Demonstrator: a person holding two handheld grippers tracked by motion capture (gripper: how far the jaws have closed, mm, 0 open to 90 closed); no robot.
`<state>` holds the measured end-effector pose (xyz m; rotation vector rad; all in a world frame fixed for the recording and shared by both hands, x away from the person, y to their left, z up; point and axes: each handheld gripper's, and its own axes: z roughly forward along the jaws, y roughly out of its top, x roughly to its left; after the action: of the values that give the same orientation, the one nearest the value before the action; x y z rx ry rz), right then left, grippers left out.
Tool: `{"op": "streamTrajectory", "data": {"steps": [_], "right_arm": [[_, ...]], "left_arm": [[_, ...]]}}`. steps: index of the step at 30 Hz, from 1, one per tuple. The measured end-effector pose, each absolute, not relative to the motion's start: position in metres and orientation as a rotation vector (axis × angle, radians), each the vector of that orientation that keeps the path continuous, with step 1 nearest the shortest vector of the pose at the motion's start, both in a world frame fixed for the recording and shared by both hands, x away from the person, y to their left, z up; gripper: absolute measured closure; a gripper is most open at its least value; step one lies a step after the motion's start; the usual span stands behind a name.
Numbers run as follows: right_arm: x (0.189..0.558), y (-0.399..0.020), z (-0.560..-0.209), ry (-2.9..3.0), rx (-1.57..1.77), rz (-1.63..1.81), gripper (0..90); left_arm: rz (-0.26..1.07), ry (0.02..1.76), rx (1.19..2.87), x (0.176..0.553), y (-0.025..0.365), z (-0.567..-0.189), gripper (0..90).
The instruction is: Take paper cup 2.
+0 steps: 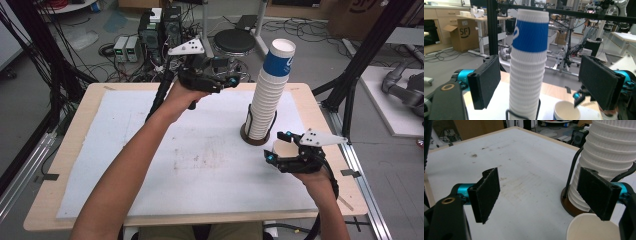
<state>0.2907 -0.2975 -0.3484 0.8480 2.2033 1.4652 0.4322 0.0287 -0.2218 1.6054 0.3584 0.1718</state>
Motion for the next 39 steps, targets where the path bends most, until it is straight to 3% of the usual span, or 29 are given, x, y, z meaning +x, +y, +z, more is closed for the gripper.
{"op": "streamTrajectory", "data": {"steps": [18,39], "right_arm": [[0.291,-0.299,-0.348,2.207,0.848,1.460,19.1],[0.290,-0.298,-0.347,2.209,0.833,1.473,19.1]], "left_arm": [[0.175,0.353,1.623,0.467,-0.030,-0.200,17.9],[0.187,0.381,1.696,0.475,-0.078,-0.186,20.8]]}}
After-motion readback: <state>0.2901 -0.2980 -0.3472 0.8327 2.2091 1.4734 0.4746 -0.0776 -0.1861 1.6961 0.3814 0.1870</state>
